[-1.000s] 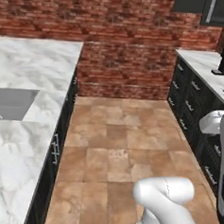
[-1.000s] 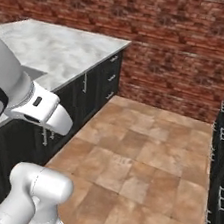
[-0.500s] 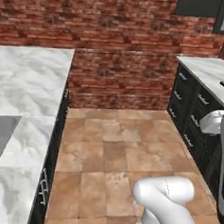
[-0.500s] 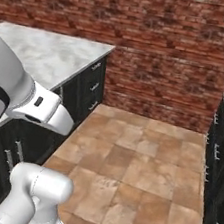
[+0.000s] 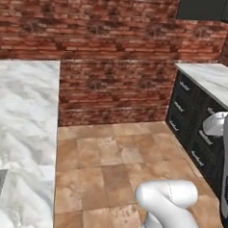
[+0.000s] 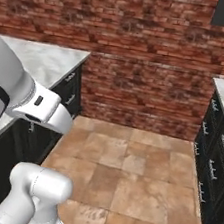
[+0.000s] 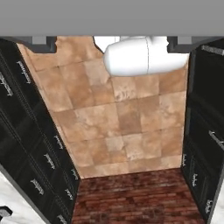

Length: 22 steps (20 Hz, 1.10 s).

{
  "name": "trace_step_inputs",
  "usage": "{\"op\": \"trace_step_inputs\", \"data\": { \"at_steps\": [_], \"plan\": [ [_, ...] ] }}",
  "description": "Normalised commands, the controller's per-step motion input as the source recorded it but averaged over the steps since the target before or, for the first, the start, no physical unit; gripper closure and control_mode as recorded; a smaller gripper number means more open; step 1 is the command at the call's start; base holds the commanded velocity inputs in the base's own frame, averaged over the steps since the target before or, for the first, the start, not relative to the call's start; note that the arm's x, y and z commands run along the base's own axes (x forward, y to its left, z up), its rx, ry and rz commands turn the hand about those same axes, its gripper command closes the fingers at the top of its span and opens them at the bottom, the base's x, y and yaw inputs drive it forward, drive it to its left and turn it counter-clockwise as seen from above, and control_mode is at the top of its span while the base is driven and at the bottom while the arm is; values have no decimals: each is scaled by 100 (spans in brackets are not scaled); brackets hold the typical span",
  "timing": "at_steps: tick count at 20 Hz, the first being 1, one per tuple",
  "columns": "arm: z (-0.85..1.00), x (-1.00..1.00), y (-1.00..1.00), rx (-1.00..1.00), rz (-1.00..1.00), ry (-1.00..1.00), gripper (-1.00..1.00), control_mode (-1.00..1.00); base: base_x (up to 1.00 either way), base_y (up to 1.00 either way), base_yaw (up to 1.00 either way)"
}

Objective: Pick up the bowls from the cabinet and place each bowl in front of a stool on the dining counter.

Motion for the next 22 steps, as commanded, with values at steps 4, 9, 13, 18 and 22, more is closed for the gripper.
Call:
{"op": "trace_step_inputs", "data": {
  "at_steps": [4, 9, 13, 18, 22],
  "plan": [
    [0, 0, 0, 0, 0, 0, -100, 100, 100, 0, -10],
    [0, 0, 0, 0, 0, 0, -100, 100, 100, -10, -6],
    [0, 0, 0, 0, 0, 0, -100, 100, 100, -3, -11],
    [0, 0, 0, 0, 0, 0, -100, 100, 100, -4, -30],
    [0, 0, 0, 0, 0, 0, -100, 100, 94, -2, -52]
  ]
}}
